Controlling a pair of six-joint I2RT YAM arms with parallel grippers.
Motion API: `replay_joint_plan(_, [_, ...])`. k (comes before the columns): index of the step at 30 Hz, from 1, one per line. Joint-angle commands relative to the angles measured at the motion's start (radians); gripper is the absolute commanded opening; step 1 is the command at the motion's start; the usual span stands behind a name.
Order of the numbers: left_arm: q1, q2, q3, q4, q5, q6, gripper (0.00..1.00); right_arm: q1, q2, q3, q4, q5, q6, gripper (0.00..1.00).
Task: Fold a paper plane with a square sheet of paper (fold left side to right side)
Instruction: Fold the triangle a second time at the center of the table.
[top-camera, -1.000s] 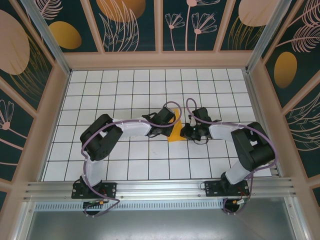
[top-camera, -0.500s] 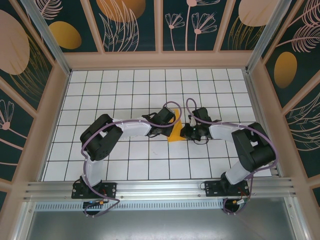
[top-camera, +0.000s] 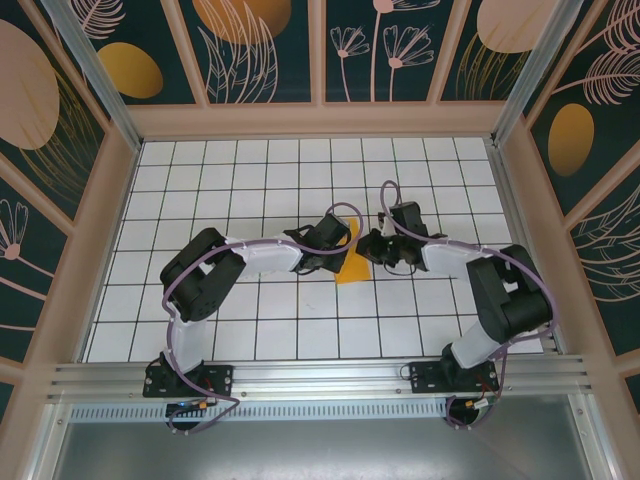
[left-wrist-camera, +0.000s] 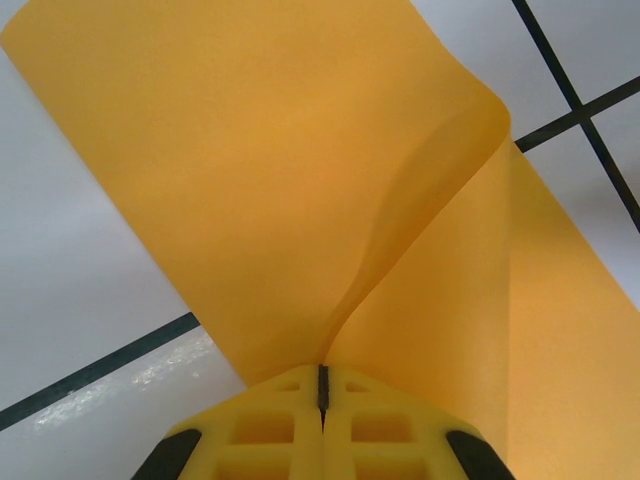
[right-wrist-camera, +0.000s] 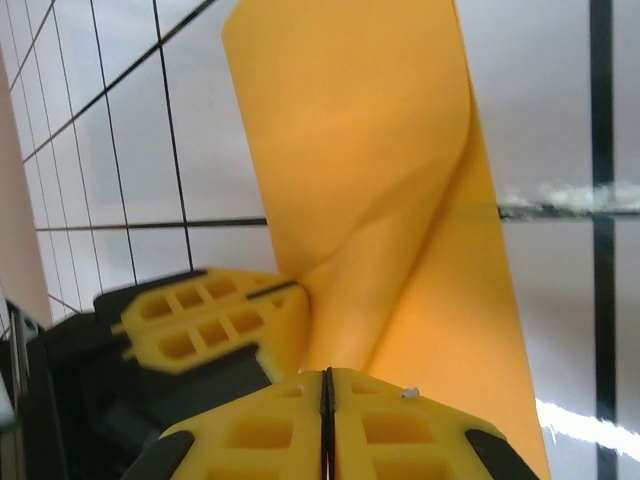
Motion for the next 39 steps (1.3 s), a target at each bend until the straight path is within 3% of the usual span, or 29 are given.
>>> replay_joint_plan(1, [0.006, 0.012, 0.006, 0.008, 0.007, 0.007, 0.05, 0.011, 0.040, 0.048, 0.061, -0.018, 0.025, 0.12])
replay_joint_plan(17, [0.006, 0.021, 0.027, 0.000, -0.013, 0.012, 0.04, 0.036, 0.153, 0.103, 0.059, -0.011, 0.006, 0.12])
replay_joint_plan(39, [0.006, 0.048, 0.052, -0.019, -0.067, 0.003, 0.03, 0.040, 0.189, 0.106, 0.006, 0.033, -0.026, 0.12])
